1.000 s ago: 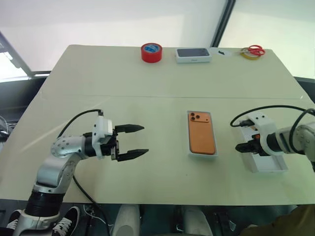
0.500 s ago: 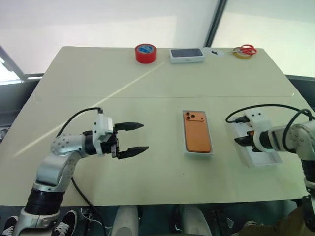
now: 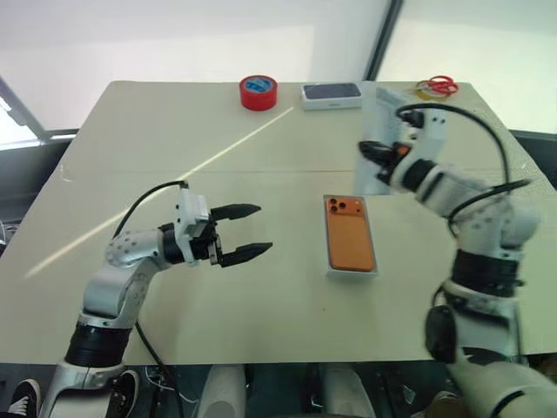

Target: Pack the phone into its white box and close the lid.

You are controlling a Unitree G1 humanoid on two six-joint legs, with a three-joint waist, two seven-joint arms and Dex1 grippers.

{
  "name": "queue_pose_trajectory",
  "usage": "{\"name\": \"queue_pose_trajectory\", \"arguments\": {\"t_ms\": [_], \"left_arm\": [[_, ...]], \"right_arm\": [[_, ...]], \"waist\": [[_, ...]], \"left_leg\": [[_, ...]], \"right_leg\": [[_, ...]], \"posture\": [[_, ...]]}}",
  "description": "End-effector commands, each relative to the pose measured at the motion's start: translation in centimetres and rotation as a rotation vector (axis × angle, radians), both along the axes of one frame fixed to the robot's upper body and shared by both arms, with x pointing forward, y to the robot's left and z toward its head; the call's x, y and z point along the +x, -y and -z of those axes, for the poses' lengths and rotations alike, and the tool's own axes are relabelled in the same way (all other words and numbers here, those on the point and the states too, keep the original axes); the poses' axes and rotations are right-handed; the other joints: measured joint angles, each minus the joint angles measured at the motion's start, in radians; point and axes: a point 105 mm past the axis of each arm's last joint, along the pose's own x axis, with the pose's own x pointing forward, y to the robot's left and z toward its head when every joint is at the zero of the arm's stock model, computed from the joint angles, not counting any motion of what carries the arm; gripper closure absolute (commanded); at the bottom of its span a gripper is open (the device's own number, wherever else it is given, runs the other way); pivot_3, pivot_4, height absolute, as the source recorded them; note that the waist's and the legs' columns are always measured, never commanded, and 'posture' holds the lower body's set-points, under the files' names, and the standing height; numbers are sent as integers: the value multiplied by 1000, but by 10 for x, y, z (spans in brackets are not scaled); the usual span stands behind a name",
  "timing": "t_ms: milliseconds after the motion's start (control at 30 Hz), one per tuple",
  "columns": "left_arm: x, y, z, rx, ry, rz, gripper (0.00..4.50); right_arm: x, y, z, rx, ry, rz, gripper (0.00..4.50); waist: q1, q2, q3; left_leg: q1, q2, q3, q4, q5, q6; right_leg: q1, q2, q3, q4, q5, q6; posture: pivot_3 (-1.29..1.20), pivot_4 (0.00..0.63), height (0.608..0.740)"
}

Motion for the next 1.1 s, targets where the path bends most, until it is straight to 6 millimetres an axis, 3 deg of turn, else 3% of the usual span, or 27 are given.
{"name": "queue_pose_trajectory", "arguments": {"t_ms": [33, 133, 267, 367, 500, 633, 767, 900, 1100], "left_arm": [[0, 2, -6, -17, -8, 2, 1098], [1, 1, -9, -50, -33, -14, 2371], [3, 1, -12, -80, -36, -38, 4423], [5, 4, -12, -90, -40, -53, 4479], [9, 6, -12, -97, -27, -81, 4479], [10, 13, -2, -68, -34, -81, 4479], [11, 24, 22, 31, -2, -82, 4479], [13, 34, 33, -6, -40, -91, 4479], [21, 46, 40, -39, -61, -96, 4479]], "right_arm": [[-25, -21, -27, 243, 77, -106, 4500], [-54, -49, -26, 385, 28, -291, 4500], [-83, -62, 8, 234, -61, -394, 4500], [-101, -66, 35, 329, -212, -483, 4500], [-110, -68, 50, 380, -355, -553, 4500], [-86, -57, 60, 359, -407, -438, 4500], [-75, -49, 70, 329, -442, -386, 4500], [-66, -35, 81, 301, -468, -335, 4500], [-56, -17, 71, 318, -422, -296, 4500]], "waist": [[1, 0, 0], [4, 0, 0], [1, 0, 0], [-1, 0, 0], [-7, 0, 0], [-5, 0, 0], [3, 0, -1], [4, 0, -1], [3, 0, -1]], "left_leg": [[0, 0, 0, 0, 0, 0], [0, 0, -1, 0, 1, 0], [0, -1, -2, 0, 1, 0], [1, -1, -2, 0, 1, 0], [1, -1, -1, 0, 1, 0], [1, 0, -1, 0, 1, 0], [0, -1, -1, 0, 0, 0], [0, -1, -1, 0, 0, 0], [1, 0, -1, 1, 0, 0]], "right_leg": [[0, 0, 0, 1, 0, 0], [1, 0, 0, 0, 0, 0], [1, -1, 0, -1, 0, 0], [1, -1, 0, 0, 0, -1], [1, -1, 1, 0, 0, -1], [1, 0, 1, 0, 0, -1], [1, 0, 1, -1, 0, 0], [1, 0, 1, -1, 0, 0], [1, -1, 1, -1, 0, -1]], "posture": [[0, 150, 740], [0, 150, 740], [0, 150, 740], [0, 150, 740], [0, 150, 740], [0, 150, 740], [0, 150, 740], [0, 150, 740], [0, 150, 740]]}}
